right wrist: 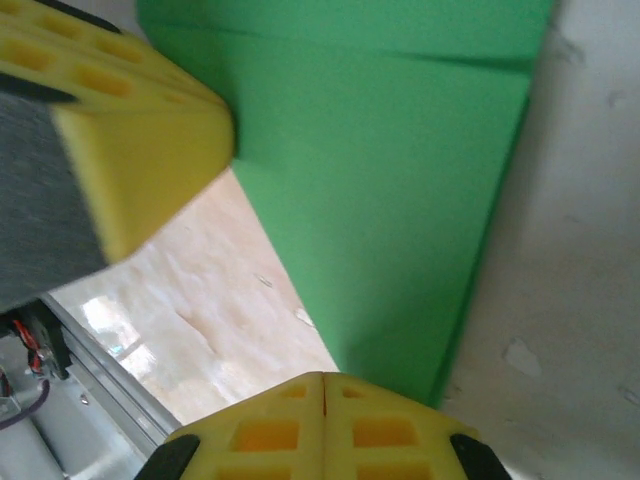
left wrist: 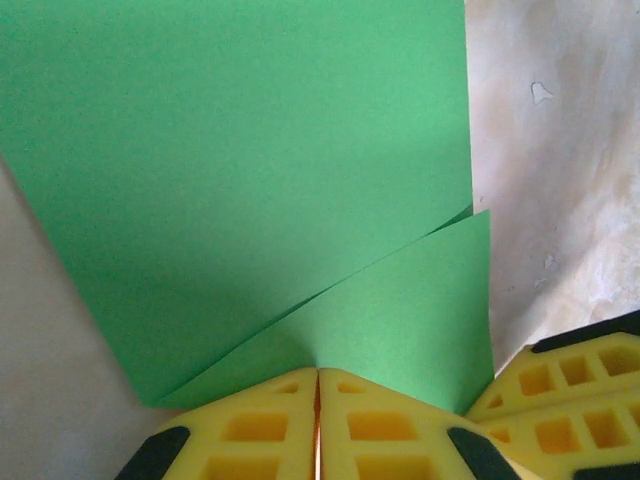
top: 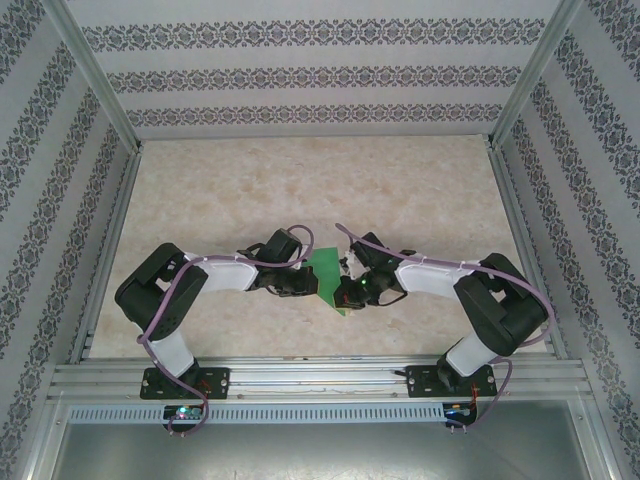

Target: Fold a paper plane with a square sheet of paper (fold left side to right side)

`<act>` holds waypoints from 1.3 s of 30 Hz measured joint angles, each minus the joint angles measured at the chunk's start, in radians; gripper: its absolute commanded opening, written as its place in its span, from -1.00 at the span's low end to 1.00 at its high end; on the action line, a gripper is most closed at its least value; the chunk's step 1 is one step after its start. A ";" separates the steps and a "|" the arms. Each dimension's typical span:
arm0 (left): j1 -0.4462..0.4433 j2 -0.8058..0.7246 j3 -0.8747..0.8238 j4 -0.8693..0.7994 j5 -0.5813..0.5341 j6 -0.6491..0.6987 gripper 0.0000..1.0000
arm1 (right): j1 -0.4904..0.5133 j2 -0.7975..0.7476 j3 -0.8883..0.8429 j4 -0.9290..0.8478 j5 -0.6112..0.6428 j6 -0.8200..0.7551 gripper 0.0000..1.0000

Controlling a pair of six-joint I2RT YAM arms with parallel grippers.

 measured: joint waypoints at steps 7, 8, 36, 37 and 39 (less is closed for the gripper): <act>0.000 0.000 0.000 0.000 -0.003 -0.008 -0.81 | 0.011 0.035 0.048 0.027 0.008 0.016 -1.00; 0.000 0.000 0.000 0.000 -0.003 -0.010 -0.81 | 0.013 0.046 0.053 0.031 0.009 0.016 -1.00; 0.000 0.000 0.008 0.042 -0.009 -0.084 -0.33 | -0.096 -0.172 -0.063 -0.135 0.022 -0.093 -0.52; 0.000 -0.008 0.008 0.043 -0.016 -0.080 -0.28 | -0.114 -0.193 -0.062 -0.132 0.023 -0.107 -0.44; 0.000 -0.038 0.008 0.041 -0.047 -0.074 -0.21 | -0.151 -0.230 -0.059 -0.108 0.023 -0.132 -0.18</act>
